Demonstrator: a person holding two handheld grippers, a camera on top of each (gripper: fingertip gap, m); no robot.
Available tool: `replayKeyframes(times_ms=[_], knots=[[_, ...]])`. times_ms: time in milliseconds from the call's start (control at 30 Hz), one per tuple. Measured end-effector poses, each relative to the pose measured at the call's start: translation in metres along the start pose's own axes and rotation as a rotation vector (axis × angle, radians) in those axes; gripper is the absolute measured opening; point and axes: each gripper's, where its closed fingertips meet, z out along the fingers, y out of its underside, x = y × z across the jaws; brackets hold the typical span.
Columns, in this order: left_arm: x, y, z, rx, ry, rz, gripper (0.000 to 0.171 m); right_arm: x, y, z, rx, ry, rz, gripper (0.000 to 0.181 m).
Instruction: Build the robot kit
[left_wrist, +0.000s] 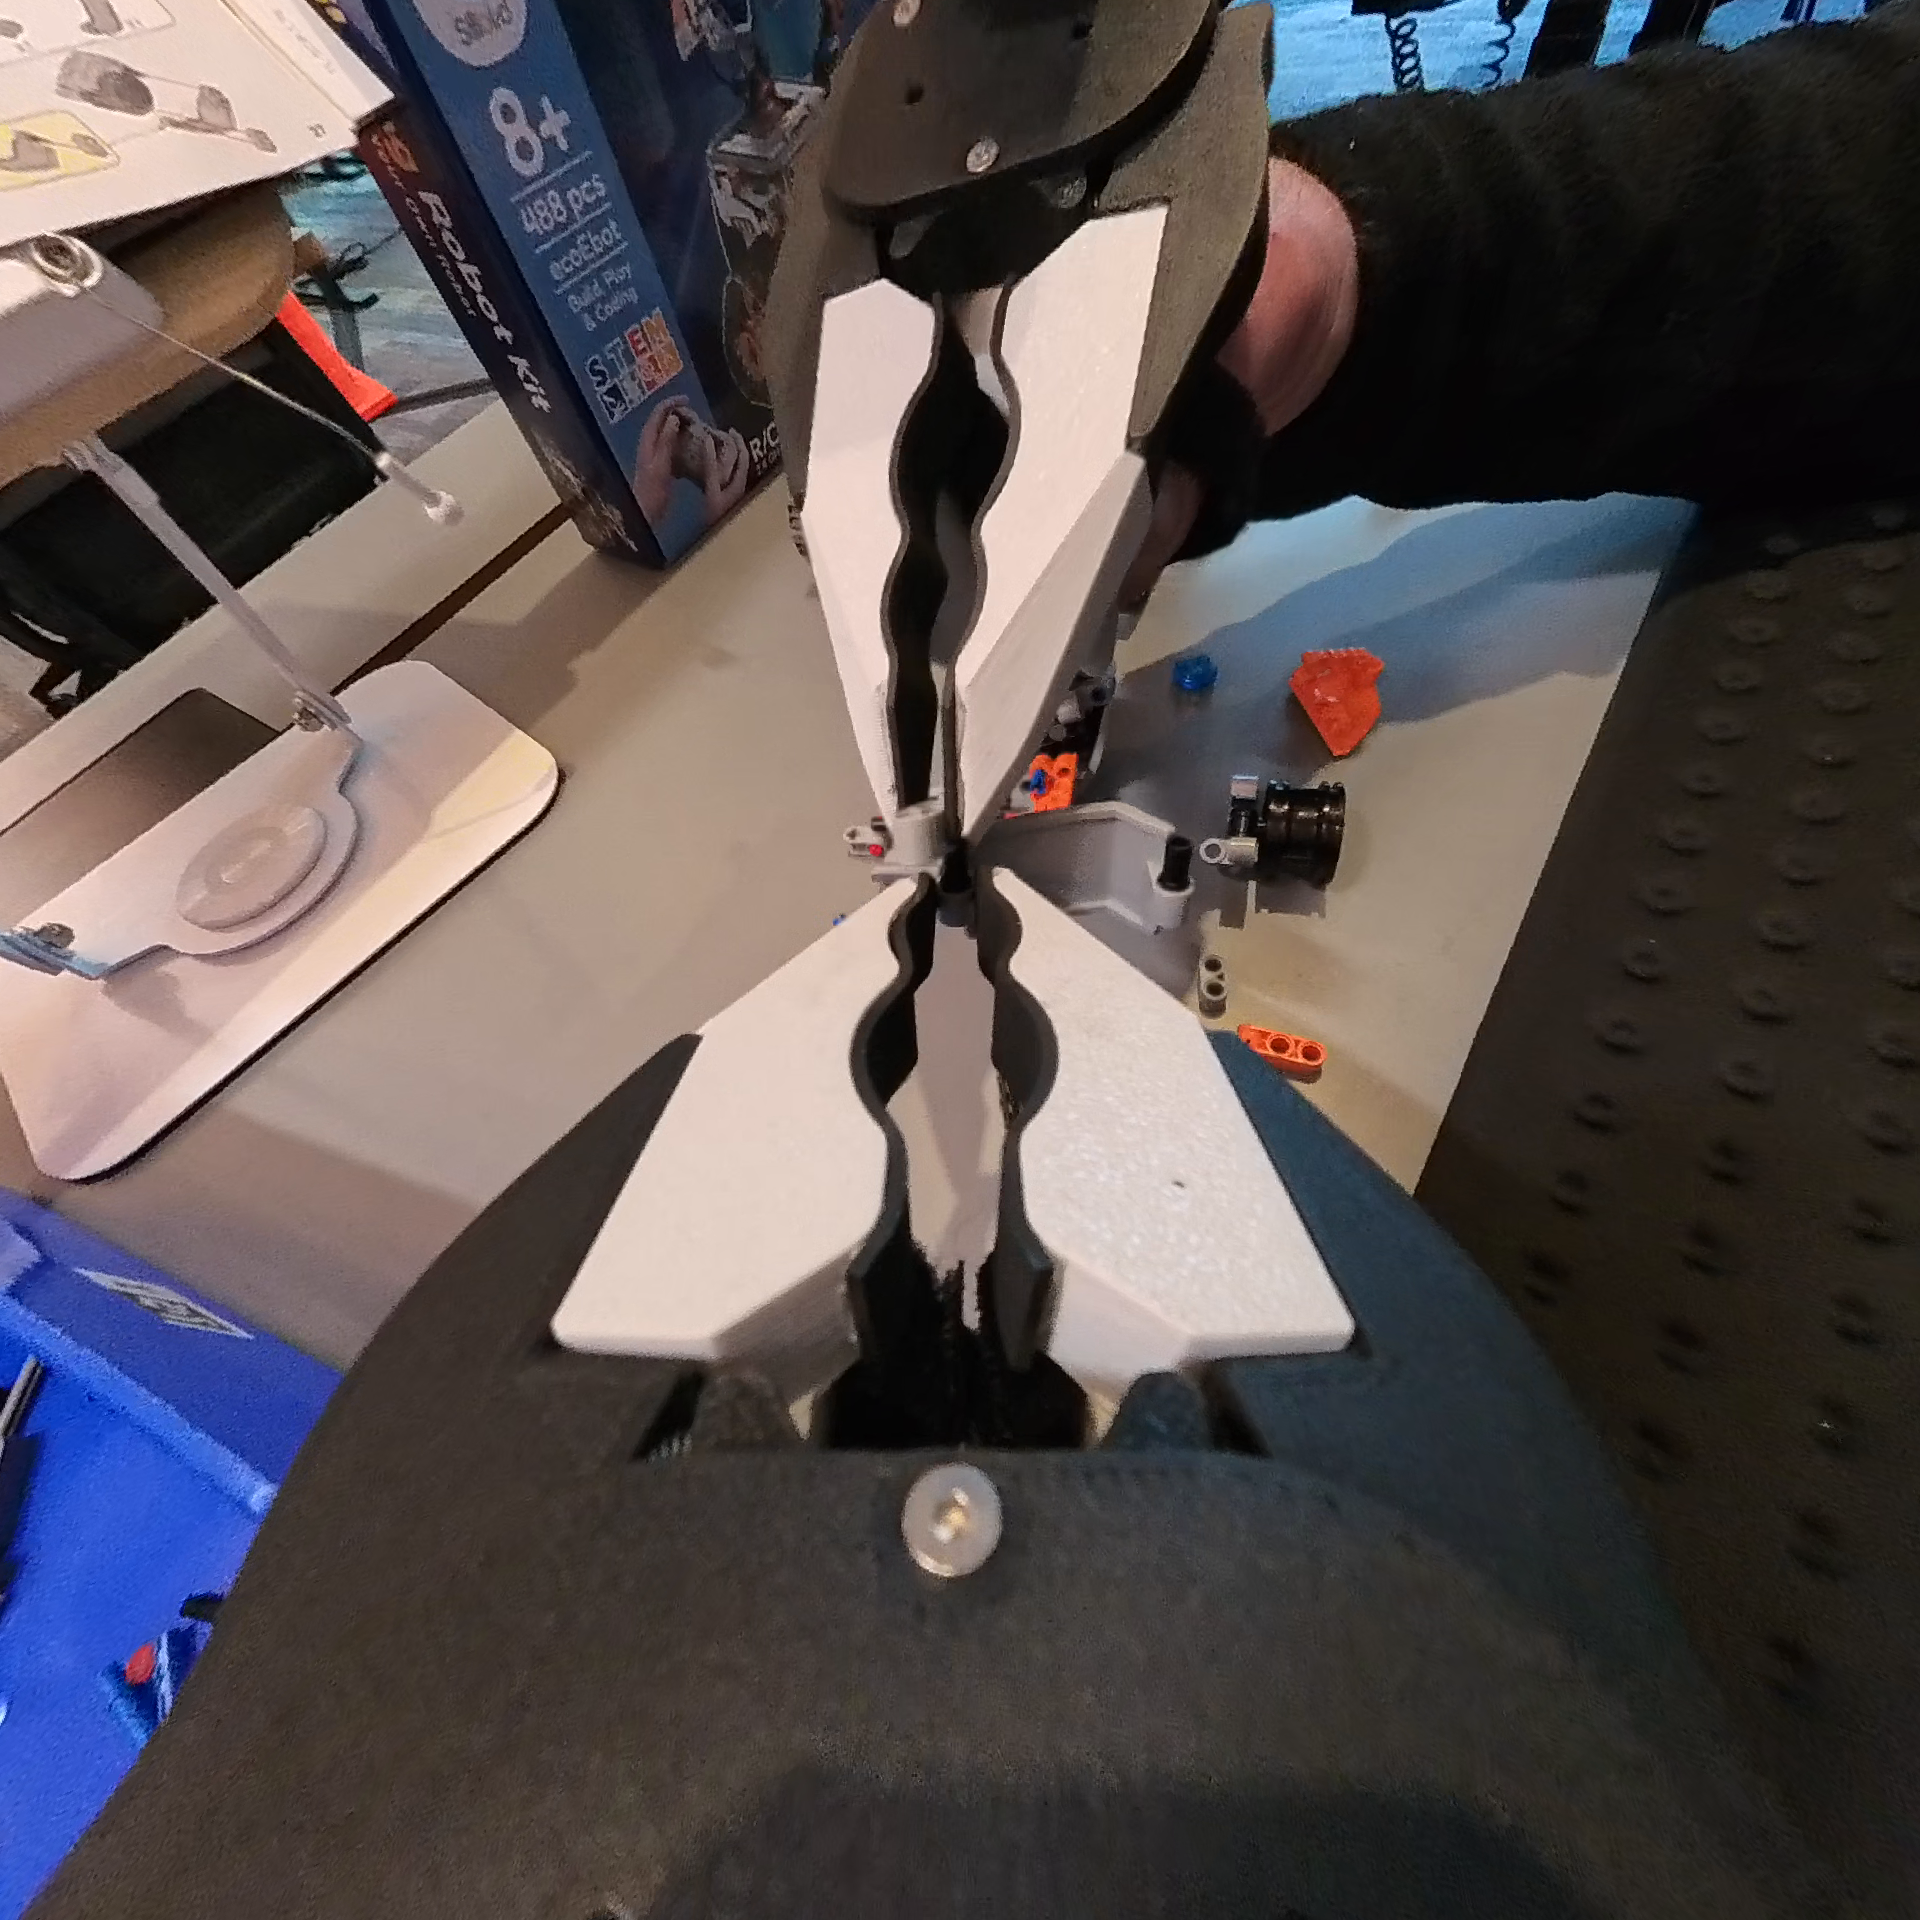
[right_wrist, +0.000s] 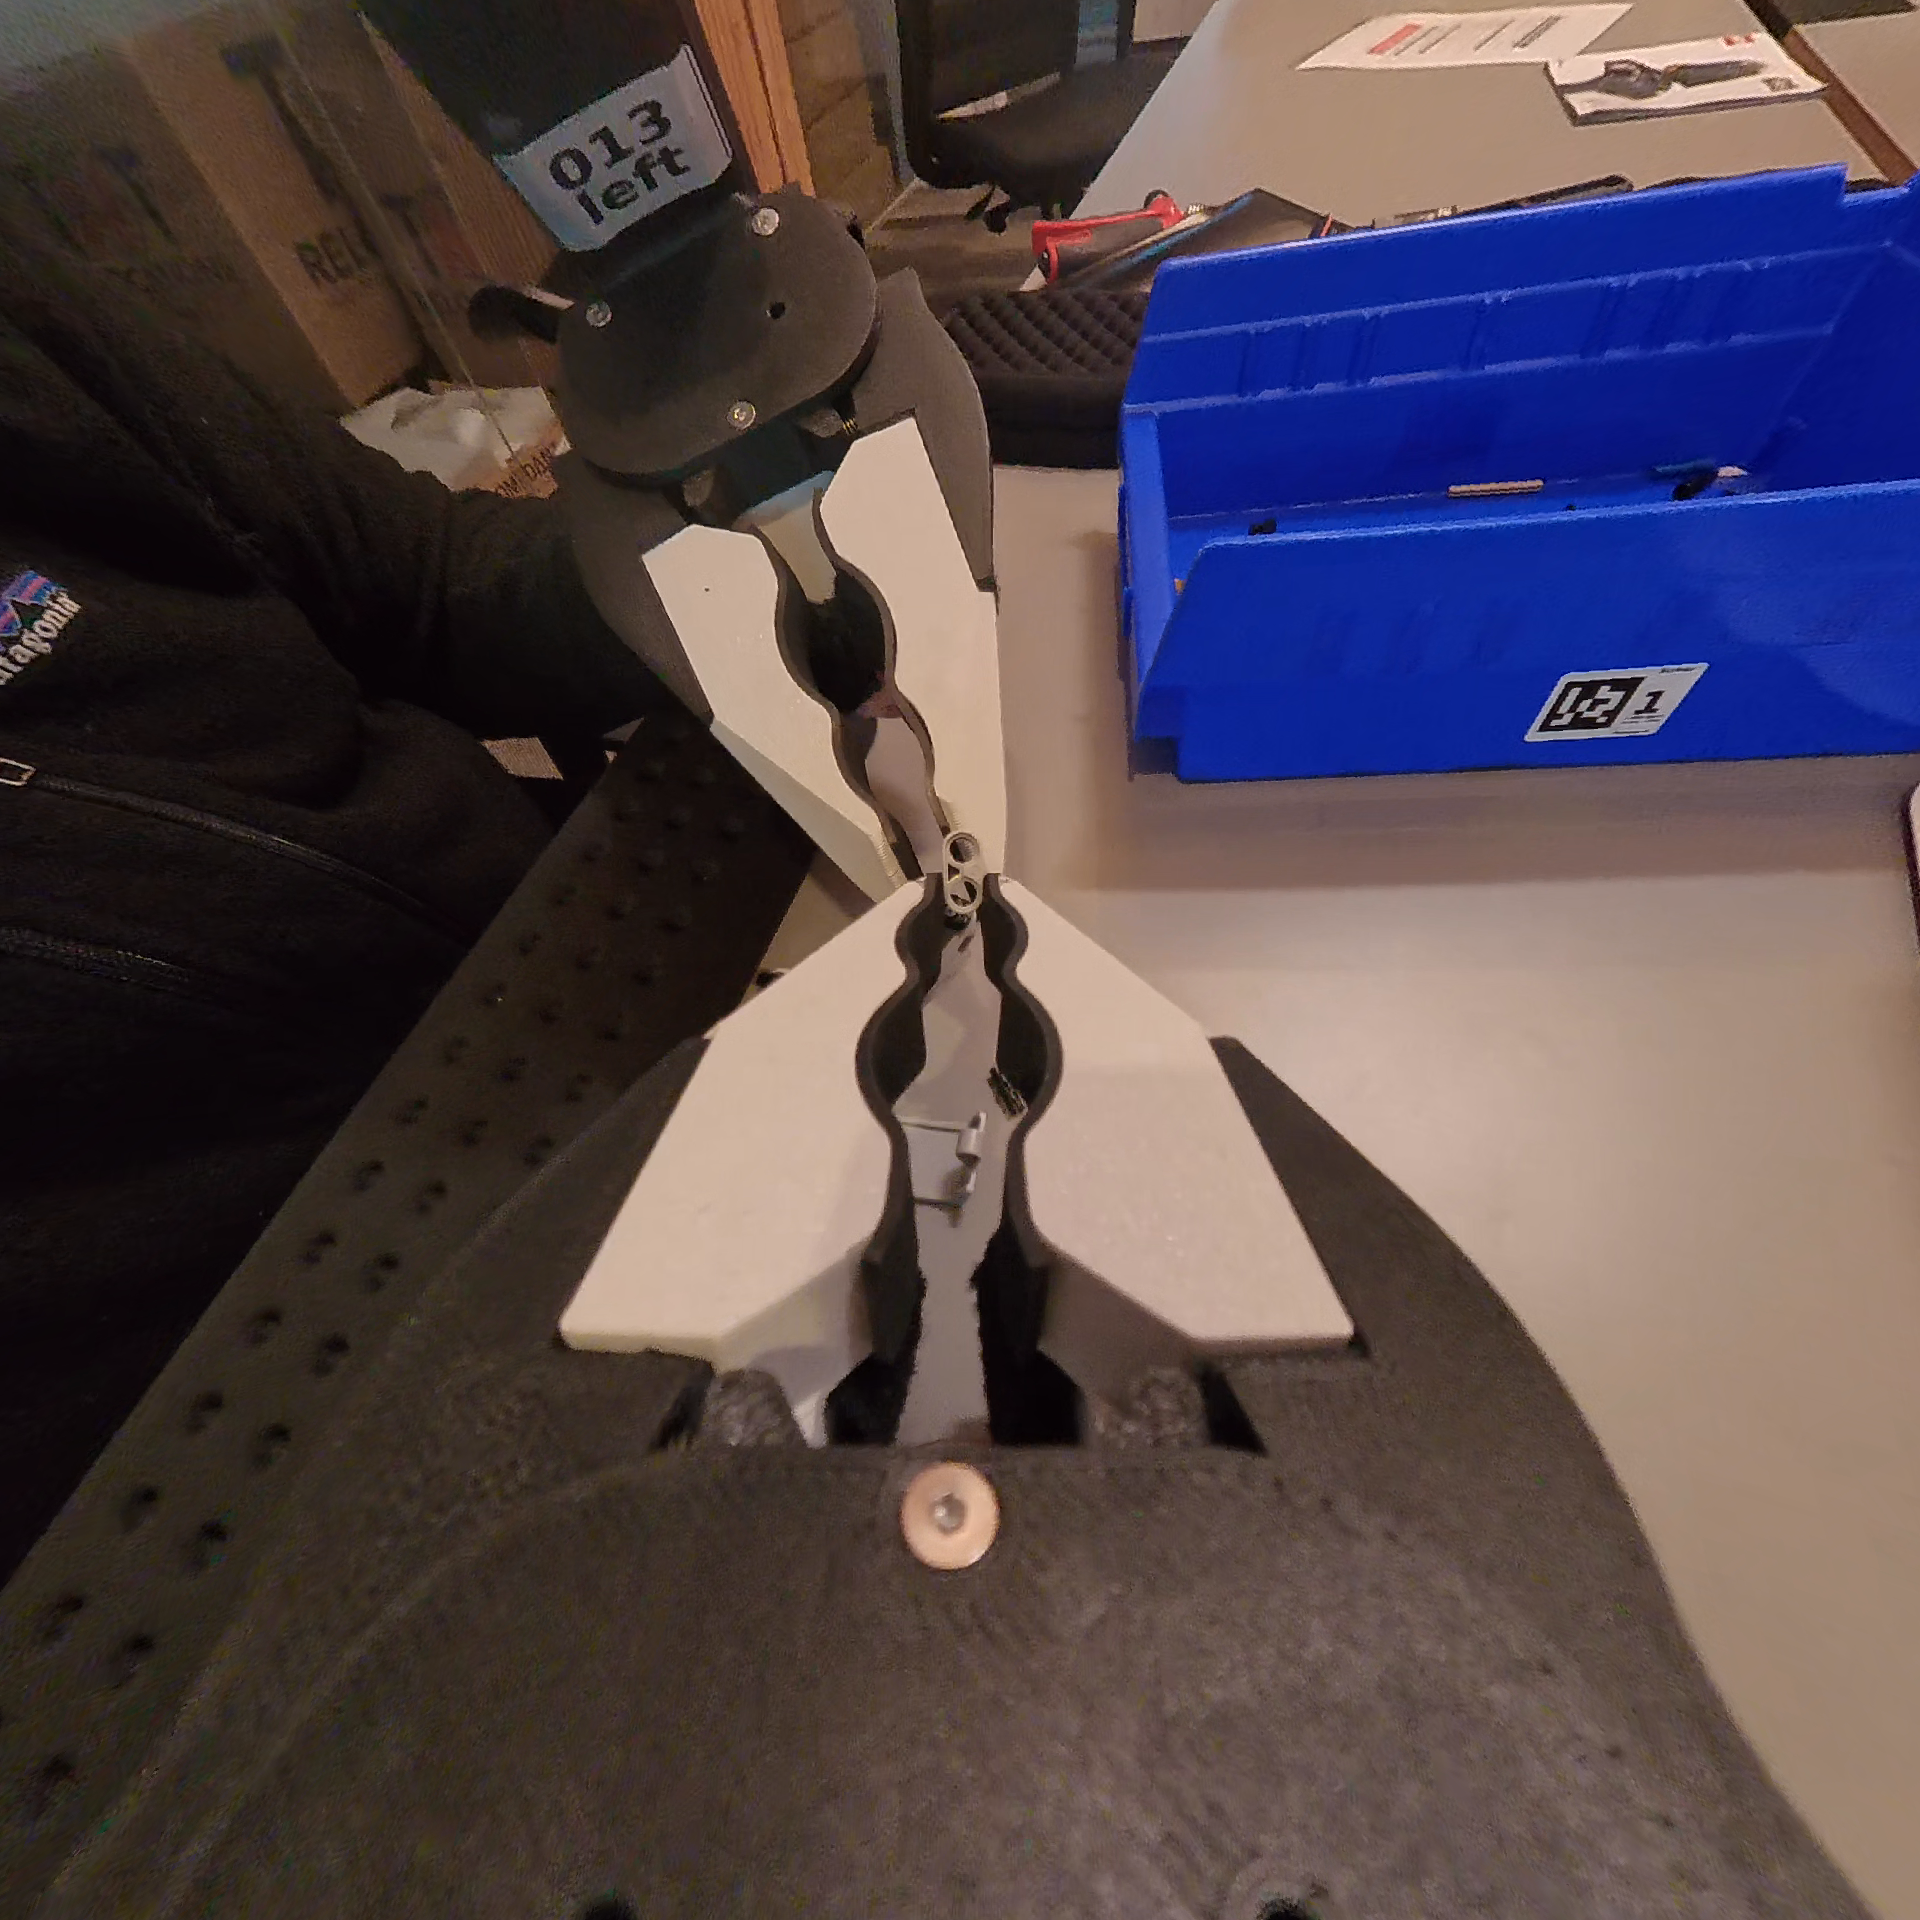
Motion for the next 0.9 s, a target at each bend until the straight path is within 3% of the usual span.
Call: replayKeyframes(times_ms=[400, 900], knots=[[-0.001, -0.006, -0.004, 0.060, 0.029, -0.048, 0.005, 0.000, -0.007, -0.003, 0.067, -0.035, 0.050, 0.004], [0.006, 0.003, 0.000, 0.035, 0.087, -0.082, 0.003, -0.005, 0.004, 0.003, -0.054, 0.024, -0.082, 0.004]])
